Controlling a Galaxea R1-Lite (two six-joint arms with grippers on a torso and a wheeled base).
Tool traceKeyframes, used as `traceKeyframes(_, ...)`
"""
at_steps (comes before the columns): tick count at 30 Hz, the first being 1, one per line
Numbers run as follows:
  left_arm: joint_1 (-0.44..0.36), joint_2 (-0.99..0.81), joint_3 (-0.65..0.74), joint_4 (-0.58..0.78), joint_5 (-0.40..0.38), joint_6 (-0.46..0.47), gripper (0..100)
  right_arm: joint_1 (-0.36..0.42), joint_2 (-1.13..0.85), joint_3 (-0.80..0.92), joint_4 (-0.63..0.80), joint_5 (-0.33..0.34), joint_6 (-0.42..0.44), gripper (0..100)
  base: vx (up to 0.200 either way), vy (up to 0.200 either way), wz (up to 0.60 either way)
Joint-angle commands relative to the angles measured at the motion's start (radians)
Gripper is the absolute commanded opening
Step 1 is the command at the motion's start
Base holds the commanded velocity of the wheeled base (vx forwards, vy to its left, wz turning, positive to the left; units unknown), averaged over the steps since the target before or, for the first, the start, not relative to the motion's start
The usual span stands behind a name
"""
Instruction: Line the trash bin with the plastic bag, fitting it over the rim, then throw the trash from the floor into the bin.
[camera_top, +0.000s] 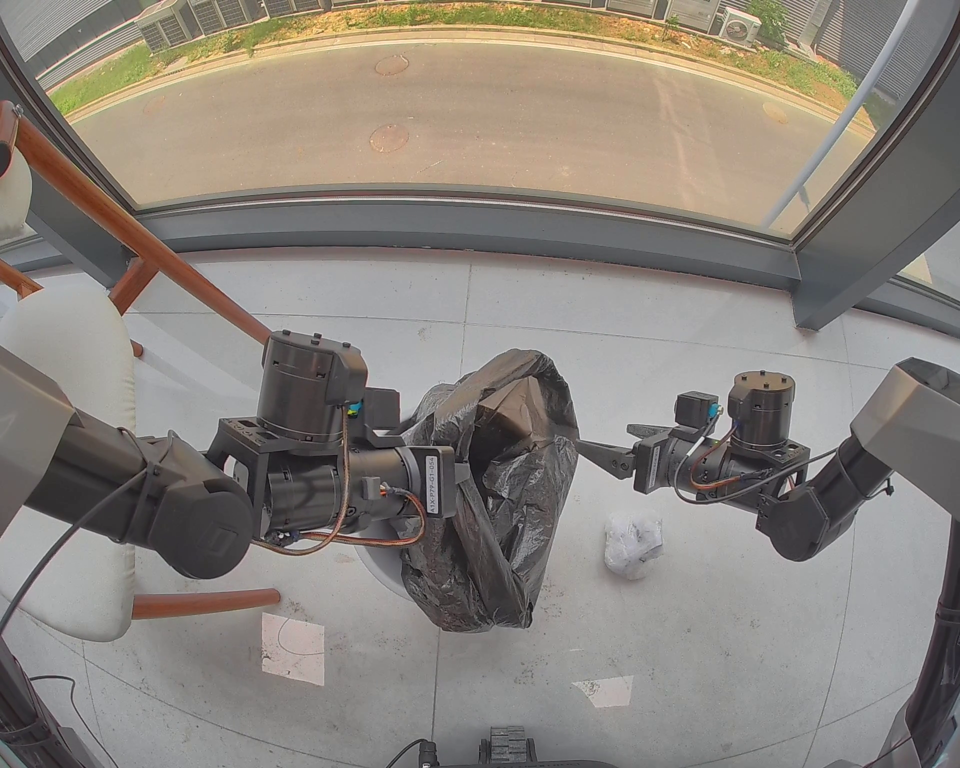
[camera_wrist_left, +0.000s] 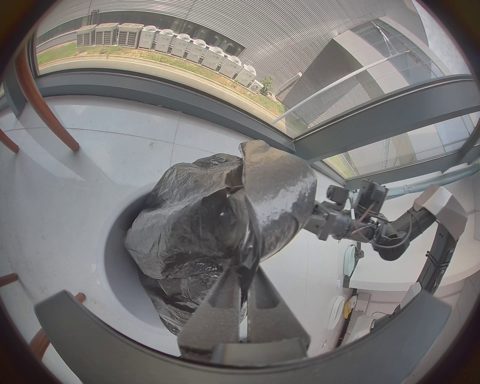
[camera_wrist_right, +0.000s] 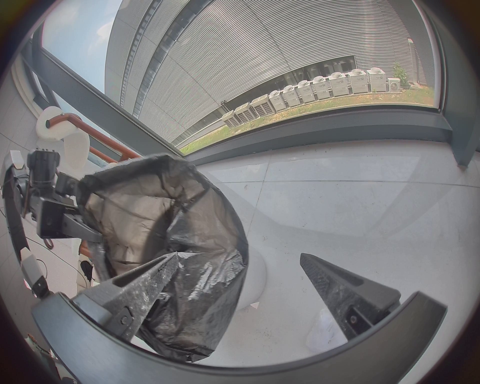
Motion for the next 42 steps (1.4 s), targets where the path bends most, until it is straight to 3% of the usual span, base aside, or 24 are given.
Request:
traceKeyframes(1, 0.027, -0.027, 0.05, 0.006, 0.002, 0.001, 0, -0.008, -0.163, 0.129, -0.006, 0.0, 0.02, 100, 0.0, 0.0, 0.0)
traceKeyframes(9, 0.147, -0.085, 0.161, 0.033, -0.004, 0.042, 0, -0.009, -0.287, 0.201, -0.005, -0.001, 0.025, 100, 0.0, 0.0, 0.0)
traceKeyframes(19, 0.295, -0.076, 0.161, 0.033, -0.001, 0.122, 0, -0.031, -0.407, 0.267, -0.003, -0.006, 0.025, 100, 0.0, 0.0, 0.0)
traceKeyframes(38, 0.305, -0.001, 0.204, 0.031, 0.042, 0.16, 0, -0.052, -0.453, 0.312, -0.006, -0.009, 0.025, 100, 0.0, 0.0, 0.0)
traceKeyframes(39, 0.306, -0.001, 0.196, 0.031, 0.042, 0.163, 100, -0.052, -0.453, 0.312, -0.006, -0.009, 0.025, 100, 0.0, 0.0, 0.0)
traceKeyframes(42, 0.343, 0.002, 0.185, 0.031, 0.042, 0.183, 100, -0.052, -0.461, 0.313, -0.006, -0.009, 0.025, 100, 0.0, 0.0, 0.0)
